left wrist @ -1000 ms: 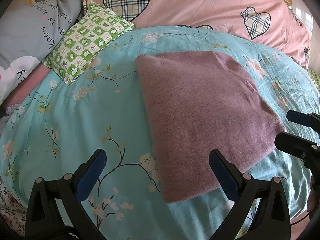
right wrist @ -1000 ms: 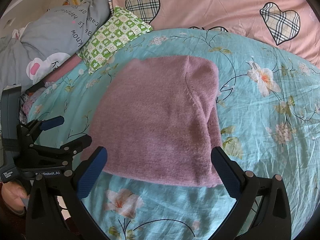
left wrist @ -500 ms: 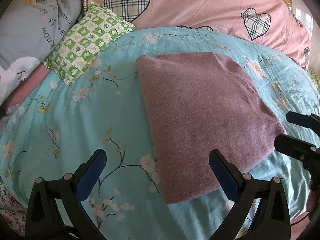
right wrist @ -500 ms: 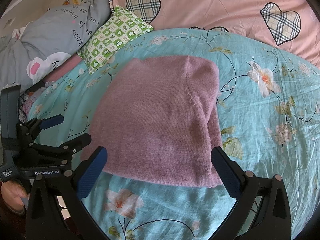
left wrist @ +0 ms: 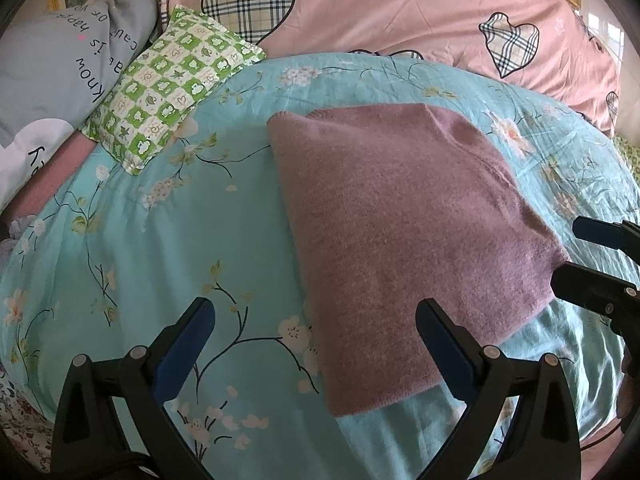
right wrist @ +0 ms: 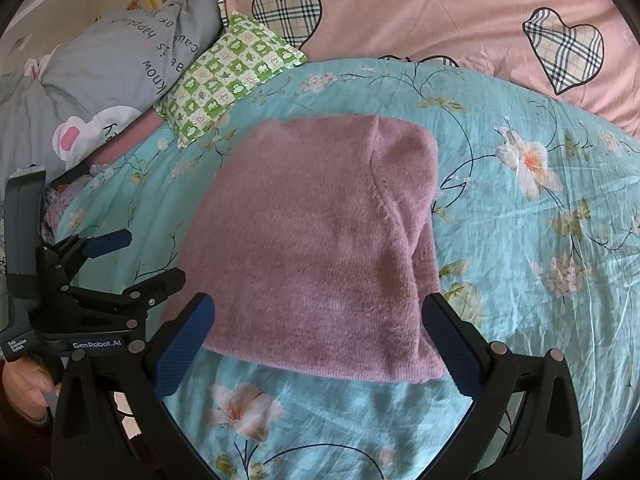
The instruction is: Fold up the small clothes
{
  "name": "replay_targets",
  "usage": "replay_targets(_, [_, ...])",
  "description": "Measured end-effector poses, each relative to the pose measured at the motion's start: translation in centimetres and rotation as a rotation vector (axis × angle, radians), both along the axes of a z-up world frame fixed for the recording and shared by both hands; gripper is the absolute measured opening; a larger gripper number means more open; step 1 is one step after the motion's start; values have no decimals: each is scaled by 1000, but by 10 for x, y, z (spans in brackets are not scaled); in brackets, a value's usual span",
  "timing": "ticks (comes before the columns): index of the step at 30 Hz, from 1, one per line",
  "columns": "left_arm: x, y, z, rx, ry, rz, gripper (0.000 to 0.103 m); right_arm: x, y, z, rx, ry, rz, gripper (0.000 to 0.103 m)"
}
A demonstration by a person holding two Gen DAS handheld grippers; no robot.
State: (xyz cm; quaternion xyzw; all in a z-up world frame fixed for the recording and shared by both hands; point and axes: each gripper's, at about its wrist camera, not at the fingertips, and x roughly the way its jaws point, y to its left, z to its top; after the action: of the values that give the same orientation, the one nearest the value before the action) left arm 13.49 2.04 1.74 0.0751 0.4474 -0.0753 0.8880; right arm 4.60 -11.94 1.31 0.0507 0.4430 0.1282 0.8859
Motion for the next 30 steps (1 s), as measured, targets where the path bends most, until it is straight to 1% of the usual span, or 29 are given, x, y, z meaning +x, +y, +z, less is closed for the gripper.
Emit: replay_targets(30, [4, -4, 0, -1, 5, -1, 100, 3, -6, -2, 7, 9, 0, 103])
